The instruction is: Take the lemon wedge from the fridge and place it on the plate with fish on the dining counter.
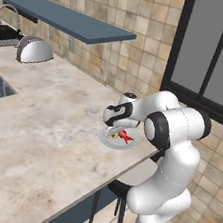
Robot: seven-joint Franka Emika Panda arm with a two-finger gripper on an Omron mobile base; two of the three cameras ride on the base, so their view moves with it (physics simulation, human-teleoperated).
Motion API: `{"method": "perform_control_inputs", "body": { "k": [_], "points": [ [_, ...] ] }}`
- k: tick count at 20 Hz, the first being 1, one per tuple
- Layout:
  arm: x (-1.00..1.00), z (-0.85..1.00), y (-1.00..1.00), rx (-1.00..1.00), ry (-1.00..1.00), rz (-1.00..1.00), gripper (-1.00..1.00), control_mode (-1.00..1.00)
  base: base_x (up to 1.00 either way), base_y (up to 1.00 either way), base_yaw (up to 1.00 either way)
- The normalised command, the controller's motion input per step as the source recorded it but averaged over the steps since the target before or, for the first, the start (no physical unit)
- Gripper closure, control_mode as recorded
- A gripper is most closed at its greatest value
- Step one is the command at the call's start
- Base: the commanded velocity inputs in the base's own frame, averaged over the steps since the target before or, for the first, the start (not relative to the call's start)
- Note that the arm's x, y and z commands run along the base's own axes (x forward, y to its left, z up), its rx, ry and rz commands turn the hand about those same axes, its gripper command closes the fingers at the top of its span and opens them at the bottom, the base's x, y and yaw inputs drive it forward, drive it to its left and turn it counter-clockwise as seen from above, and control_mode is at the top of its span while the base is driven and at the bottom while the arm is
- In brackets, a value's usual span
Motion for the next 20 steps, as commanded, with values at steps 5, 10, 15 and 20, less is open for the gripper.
{"method": "perform_control_inputs", "body": {
  "k": [5,10,15,20],
  "points": [
    [-0.11,0.57,0.00,0.00,-0.10,-0.02,-1.00,-1.00,0.00,0.00,0.00],
    [-0.32,0.90,0.00,0.00,-0.11,-0.04,-1.00,-1.00,0.00,0.00,0.00],
    [-0.85,0.45,-0.02,0.00,-0.31,-0.03,-1.00,-1.00,0.00,0.00,0.00],
    [-1.00,-0.20,-0.24,-0.04,-0.13,-0.14,-1.00,-1.00,0.00,0.00,0.00]
  ]
}}
